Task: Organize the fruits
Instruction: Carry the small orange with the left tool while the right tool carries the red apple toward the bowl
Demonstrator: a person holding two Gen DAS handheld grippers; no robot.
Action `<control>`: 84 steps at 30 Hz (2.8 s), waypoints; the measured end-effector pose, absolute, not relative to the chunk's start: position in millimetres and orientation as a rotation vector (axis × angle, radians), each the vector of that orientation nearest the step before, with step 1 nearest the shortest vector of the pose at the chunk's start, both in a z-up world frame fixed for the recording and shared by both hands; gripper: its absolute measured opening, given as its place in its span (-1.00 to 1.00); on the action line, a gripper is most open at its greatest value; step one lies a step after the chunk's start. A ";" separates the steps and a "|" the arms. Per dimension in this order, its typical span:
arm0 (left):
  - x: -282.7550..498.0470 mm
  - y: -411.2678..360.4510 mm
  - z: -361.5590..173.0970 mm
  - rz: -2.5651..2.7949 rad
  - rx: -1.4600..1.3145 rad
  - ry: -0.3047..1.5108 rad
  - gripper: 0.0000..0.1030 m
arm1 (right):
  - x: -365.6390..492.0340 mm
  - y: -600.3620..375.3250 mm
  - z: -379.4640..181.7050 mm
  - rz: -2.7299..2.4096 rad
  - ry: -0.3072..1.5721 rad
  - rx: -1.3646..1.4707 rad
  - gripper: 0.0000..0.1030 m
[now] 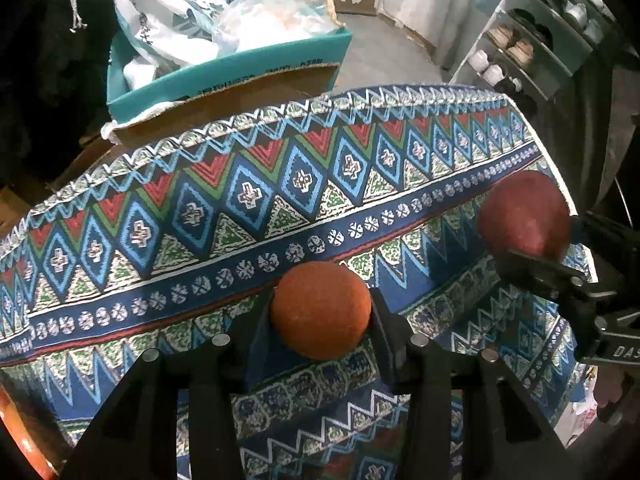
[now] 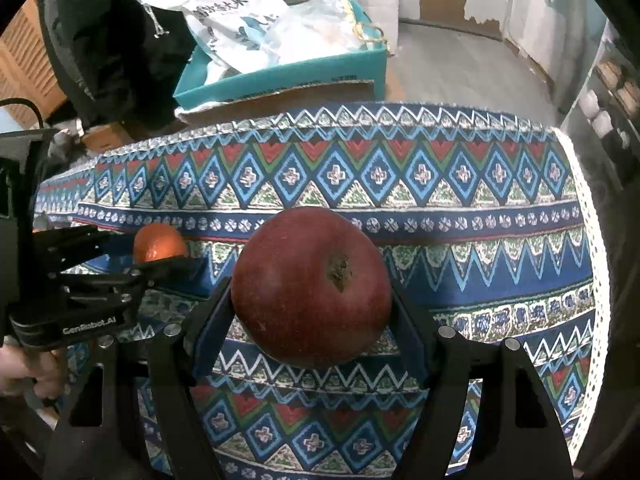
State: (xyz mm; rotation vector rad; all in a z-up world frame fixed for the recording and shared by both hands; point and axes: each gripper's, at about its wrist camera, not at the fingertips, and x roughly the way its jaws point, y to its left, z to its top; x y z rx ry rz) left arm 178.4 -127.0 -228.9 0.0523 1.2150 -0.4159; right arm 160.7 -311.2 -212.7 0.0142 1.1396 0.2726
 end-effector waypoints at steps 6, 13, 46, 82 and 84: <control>169.4 -119.7 -198.0 -0.426 0.045 1.155 -0.10 | 154.7 -301.4 -188.5 0.297 1.094 -0.017 0.43; 153.6 -112.9 -163.9 -0.439 0.043 1.101 -0.10 | 145.4 -291.8 -158.7 0.322 1.047 -0.026 0.43; 75.3 -49.6 -59.6 -0.424 -0.011 0.931 -0.10 | 92.8 -238.1 -66.0 0.468 0.900 -0.031 0.43; 33.1 126.1 -66.6 -0.143 -0.209 0.930 -0.10 | 88.9 -65.9 -61.9 0.740 0.938 -0.121 0.43; 34.5 134.9 -72.6 -0.120 -0.219 0.940 -0.10 | 90.7 -56.3 -65.3 0.751 0.946 -0.128 0.43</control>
